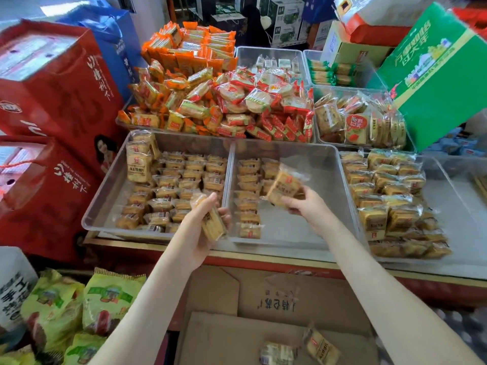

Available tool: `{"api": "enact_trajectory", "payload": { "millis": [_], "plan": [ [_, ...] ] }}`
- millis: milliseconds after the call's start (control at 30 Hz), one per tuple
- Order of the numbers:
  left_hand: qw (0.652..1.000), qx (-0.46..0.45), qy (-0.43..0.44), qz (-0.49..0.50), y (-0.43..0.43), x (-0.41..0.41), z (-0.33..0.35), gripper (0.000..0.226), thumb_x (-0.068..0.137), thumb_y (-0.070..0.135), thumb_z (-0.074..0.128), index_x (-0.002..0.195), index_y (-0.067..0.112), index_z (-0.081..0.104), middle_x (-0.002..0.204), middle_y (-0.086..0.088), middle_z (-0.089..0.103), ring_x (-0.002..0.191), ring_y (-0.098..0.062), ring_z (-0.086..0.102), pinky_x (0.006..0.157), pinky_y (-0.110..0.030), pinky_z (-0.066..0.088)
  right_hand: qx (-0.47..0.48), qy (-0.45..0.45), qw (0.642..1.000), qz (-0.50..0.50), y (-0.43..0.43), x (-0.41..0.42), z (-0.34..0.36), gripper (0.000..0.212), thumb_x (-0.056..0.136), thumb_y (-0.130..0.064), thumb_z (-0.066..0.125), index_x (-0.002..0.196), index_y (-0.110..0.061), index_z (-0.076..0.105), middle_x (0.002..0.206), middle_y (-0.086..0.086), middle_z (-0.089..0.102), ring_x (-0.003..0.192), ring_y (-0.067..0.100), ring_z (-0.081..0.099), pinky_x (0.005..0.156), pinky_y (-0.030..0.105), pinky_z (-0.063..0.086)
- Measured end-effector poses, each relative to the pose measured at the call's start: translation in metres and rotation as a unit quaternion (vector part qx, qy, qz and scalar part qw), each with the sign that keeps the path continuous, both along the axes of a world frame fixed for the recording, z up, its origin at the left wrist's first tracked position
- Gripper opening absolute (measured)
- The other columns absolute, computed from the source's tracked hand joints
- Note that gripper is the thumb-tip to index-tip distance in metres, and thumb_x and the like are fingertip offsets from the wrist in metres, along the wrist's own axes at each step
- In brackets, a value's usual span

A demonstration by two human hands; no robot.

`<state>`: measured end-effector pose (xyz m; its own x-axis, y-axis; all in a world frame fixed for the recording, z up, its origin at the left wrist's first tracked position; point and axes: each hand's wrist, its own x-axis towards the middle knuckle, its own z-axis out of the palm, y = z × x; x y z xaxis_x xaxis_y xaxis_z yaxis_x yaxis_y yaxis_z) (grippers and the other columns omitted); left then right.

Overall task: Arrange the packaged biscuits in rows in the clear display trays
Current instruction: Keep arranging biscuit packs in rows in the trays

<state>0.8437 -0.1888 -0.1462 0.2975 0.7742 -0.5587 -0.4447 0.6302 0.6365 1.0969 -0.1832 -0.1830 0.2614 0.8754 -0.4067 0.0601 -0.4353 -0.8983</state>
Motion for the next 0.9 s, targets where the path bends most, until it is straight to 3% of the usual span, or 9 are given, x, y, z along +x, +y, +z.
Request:
{"api": "enact_trajectory", "payload": {
  "millis": [133,300,367,433,533,567,633,733,900],
  "plan": [
    [0.997,-0.022,-0.035,0.06,0.011,-0.015,-0.026,0.045,0.082,0.038,0.066,0.111,0.005,0.053,0.085,-0.01,0.065,0.079,-0.024,0.065,0.092,-0.042,0.05,-0.053,-0.126,0.99,0.022,0.038,0.009,-0.064,0.05,0.082,-0.001,0.074,0.127,-0.005,0.053,0.117,0.008,0.063,0.106,0.021,0.06,0.099,0.04,0.049],
    [0.997,-0.003,-0.066,0.045,0.005,-0.026,-0.032,0.04,0.077,0.026,0.061,0.113,0.008,0.057,0.1,-0.013,0.064,0.093,-0.028,0.064,0.099,-0.043,0.046,-0.064,-0.298,0.948,0.089,0.083,0.014,-0.126,0.025,0.086,-0.011,0.064,0.111,-0.013,0.063,0.108,0.01,0.068,0.102,0.03,0.063,0.086,0.035,0.05],
    [0.999,0.032,0.01,0.002,-0.001,-0.026,-0.029,0.035,0.08,0.023,0.074,0.11,0.01,0.059,0.098,-0.01,0.064,0.096,-0.026,0.063,0.097,-0.044,0.046,-0.086,-0.357,0.921,0.13,0.09,0.023,-0.145,0.02,0.089,-0.016,0.057,0.109,-0.017,0.061,0.106,0.008,0.068,0.098,0.028,0.063,0.084,0.036,0.052],
    [0.984,0.084,0.147,-0.061,-0.007,-0.024,-0.022,0.051,0.071,0.035,0.078,0.114,0.014,0.059,0.1,-0.007,0.065,0.093,-0.023,0.063,0.087,-0.042,0.05,-0.111,-0.413,0.89,0.156,0.083,0.018,-0.127,0.026,0.09,-0.026,0.058,0.114,-0.017,0.059,0.116,0.012,0.065,0.102,0.028,0.061,0.088,0.039,0.053],
    [0.928,0.174,0.316,-0.095,-0.014,-0.025,-0.009,0.055,0.07,0.038,0.083,0.116,0.027,0.056,0.099,0.006,0.068,0.088,-0.008,0.066,0.079,-0.027,0.057,-0.126,-0.426,0.892,0.079,0.063,-0.002,-0.062,0.067,0.088,-0.029,0.068,0.14,-0.001,0.036,0.143,0.022,0.04,0.131,0.035,0.04,0.104,0.045,0.038],
    [0.899,0.208,0.369,-0.11,-0.016,-0.026,-0.005,0.057,0.073,0.038,0.083,0.12,0.029,0.053,0.102,0.01,0.066,0.09,-0.004,0.065,0.079,-0.02,0.054,-0.094,-0.419,0.901,0.056,0.054,-0.01,-0.035,0.068,0.089,-0.03,0.067,0.141,0.0,0.035,0.143,0.021,0.039,0.132,0.035,0.038,0.105,0.044,0.037],
    [0.834,0.276,0.455,-0.148,-0.018,-0.024,0.005,0.068,0.077,0.04,0.08,0.133,0.029,0.045,0.111,0.013,0.06,0.099,-0.002,0.059,0.079,-0.01,0.047,-0.021,-0.345,0.934,0.087,0.03,-0.029,0.02,0.05,0.092,-0.036,0.064,0.132,-0.009,0.051,0.132,0.009,0.054,0.121,0.023,0.051,0.095,0.032,0.044],
    [0.733,0.365,0.54,-0.196,-0.021,-0.013,0.022,0.08,0.079,0.044,0.078,0.145,0.025,0.037,0.124,0.009,0.052,0.113,-0.009,0.051,0.09,-0.019,0.044,0.02,-0.161,0.961,0.224,-0.016,-0.066,0.087,0.017,0.093,-0.033,0.062,0.108,-0.029,0.067,0.104,-0.017,0.068,0.093,-0.006,0.061,0.073,0.007,0.044],
    [0.628,0.464,0.58,-0.234,-0.027,0.002,0.05,0.076,0.081,0.048,0.072,0.145,0.027,0.037,0.133,0.007,0.051,0.118,-0.012,0.048,0.091,-0.021,0.038,0.051,-0.146,0.97,0.185,-0.048,-0.086,0.105,0.021,0.088,-0.008,0.068,0.106,-0.017,0.068,0.1,0.006,0.068,0.088,0.011,0.063,0.067,0.013,0.052]
  ]
}}
